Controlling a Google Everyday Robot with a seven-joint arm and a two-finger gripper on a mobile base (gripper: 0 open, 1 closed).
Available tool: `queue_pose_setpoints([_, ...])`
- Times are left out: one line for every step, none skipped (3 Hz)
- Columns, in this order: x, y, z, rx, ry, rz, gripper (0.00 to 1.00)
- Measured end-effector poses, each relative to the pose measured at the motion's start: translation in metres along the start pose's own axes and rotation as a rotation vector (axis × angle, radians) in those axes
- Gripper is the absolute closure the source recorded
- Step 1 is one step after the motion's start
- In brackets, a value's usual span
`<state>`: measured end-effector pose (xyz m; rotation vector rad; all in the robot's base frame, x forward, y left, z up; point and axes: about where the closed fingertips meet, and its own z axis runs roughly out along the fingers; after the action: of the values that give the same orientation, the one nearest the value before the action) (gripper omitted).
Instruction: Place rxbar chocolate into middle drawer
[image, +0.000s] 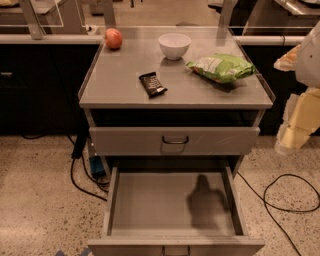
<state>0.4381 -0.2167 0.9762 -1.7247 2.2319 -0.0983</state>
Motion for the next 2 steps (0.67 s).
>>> queue_pose_setpoints([-0.0024, -0.0028, 0.0008, 0.003, 0.001, -0.011, 0.00])
queue_pose_setpoints([-0.0097, -0.0113, 0.0041, 0.010, 0.004, -0.045, 0.00])
